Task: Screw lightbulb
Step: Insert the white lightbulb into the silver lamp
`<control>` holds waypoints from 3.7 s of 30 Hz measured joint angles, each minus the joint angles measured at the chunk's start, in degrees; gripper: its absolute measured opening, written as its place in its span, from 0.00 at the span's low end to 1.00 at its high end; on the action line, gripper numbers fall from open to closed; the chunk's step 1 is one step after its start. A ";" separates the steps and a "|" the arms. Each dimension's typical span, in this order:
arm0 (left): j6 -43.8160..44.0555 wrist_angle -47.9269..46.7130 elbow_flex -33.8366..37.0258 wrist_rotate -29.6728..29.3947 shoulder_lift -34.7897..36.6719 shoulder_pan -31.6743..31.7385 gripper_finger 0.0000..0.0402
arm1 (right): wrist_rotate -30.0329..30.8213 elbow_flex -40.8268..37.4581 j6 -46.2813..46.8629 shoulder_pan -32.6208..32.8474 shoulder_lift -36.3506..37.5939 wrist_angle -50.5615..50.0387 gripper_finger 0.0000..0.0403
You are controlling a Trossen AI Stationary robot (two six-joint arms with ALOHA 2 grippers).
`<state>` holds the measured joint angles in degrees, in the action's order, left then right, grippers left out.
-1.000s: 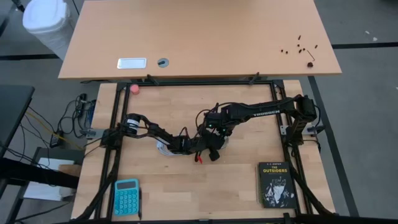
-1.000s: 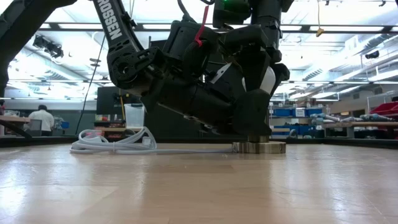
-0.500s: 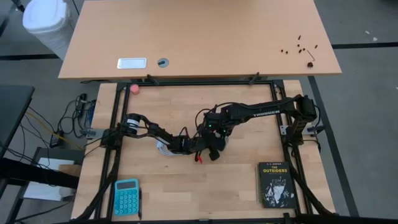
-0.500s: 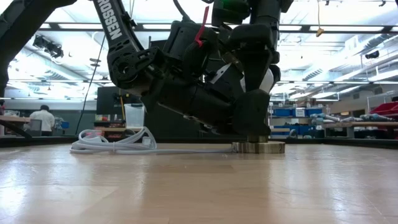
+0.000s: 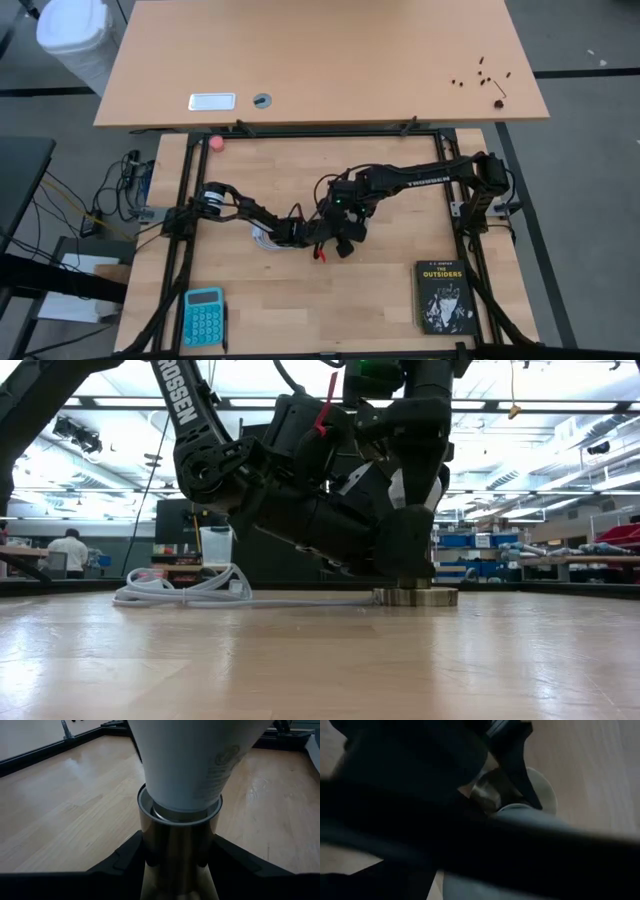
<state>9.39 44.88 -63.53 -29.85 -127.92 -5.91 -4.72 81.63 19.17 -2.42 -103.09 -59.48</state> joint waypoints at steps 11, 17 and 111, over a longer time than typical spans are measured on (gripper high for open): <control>-0.13 -0.07 0.00 0.07 0.00 0.00 0.46 | 1.80 2.59 -5.84 -0.47 0.00 -1.73 0.94; -0.13 -0.15 0.00 0.07 0.00 -0.02 0.46 | 2.75 2.61 -9.16 -0.44 0.00 -3.05 0.94; -1.86 0.15 0.02 -0.24 -0.02 0.02 0.46 | 8.35 2.66 -76.18 3.57 0.46 -1.42 0.76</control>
<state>7.53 45.04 -63.51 -30.09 -127.94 -5.89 3.64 84.29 -57.01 1.15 -102.63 -60.90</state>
